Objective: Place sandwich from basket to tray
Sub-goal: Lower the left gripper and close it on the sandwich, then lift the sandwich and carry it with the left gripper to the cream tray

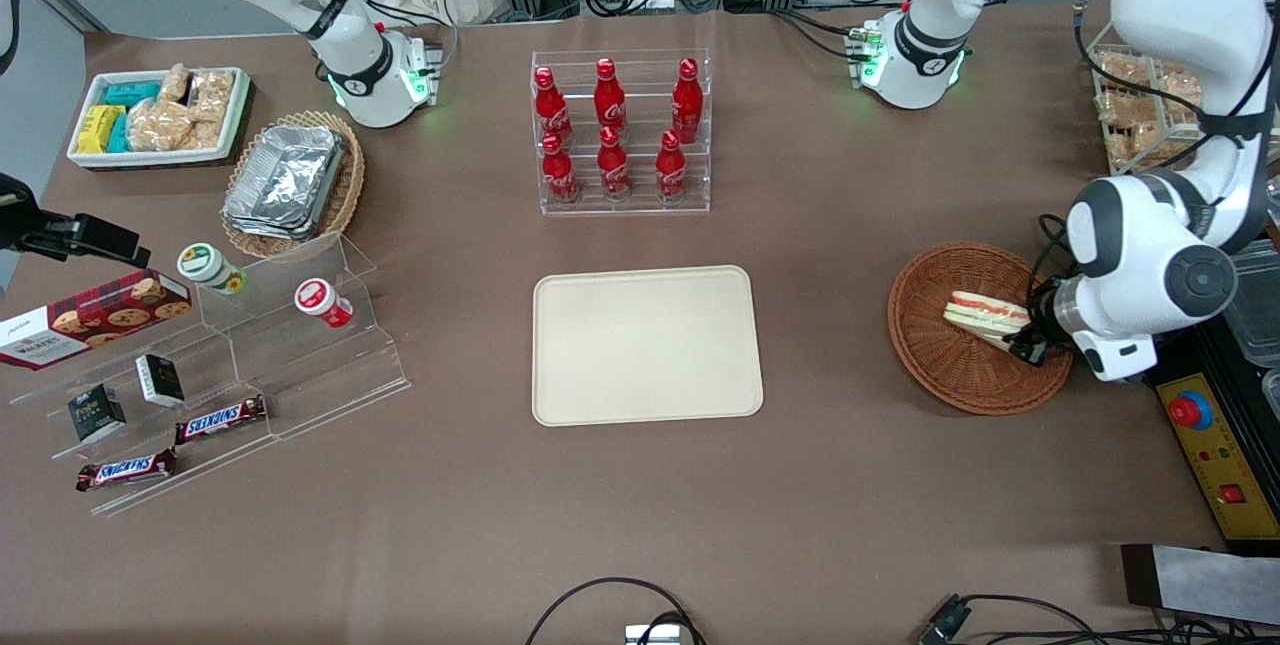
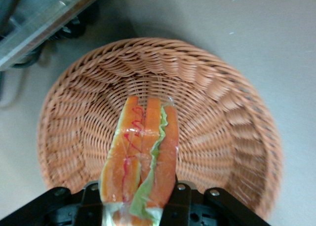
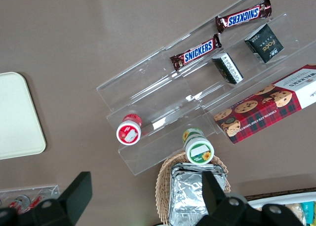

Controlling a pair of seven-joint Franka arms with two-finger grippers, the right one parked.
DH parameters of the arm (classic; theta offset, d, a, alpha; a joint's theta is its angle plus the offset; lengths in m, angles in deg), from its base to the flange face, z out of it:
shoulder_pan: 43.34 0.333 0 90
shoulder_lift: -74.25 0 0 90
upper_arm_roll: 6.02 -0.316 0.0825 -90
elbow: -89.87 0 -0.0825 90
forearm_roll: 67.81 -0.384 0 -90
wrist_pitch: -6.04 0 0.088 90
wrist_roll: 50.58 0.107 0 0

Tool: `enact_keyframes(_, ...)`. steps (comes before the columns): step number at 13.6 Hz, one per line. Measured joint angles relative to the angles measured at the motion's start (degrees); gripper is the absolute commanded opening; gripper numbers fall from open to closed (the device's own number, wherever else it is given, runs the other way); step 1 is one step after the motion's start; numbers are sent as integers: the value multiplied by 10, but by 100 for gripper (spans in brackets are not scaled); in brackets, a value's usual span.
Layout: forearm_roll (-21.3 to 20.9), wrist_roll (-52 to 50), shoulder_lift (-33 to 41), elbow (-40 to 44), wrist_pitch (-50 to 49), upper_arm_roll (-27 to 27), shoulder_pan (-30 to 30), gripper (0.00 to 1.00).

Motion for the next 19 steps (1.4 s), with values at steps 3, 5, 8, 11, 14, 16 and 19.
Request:
enact_keyframes(3, 0, 0, 5, 120, -119, 29, 0, 0)
enact_keyframes(5, 1, 8, 6, 192, -172, 68, 0, 0)
enact_keyframes(8, 1, 85, 6, 244, -186, 152, -3, 0)
enact_keyframes(11, -4, 104, -16, 245, -170, 224, -30, 0)
enact_keyframes(14, -16, 105, -99, 241, -106, 234, -111, 0)
enact_keyframes(16, -35, 105, -160, 242, -62, 234, -149, 0)
enact_keyframes(19, -61, 108, -211, 245, -48, 234, -181, 0)
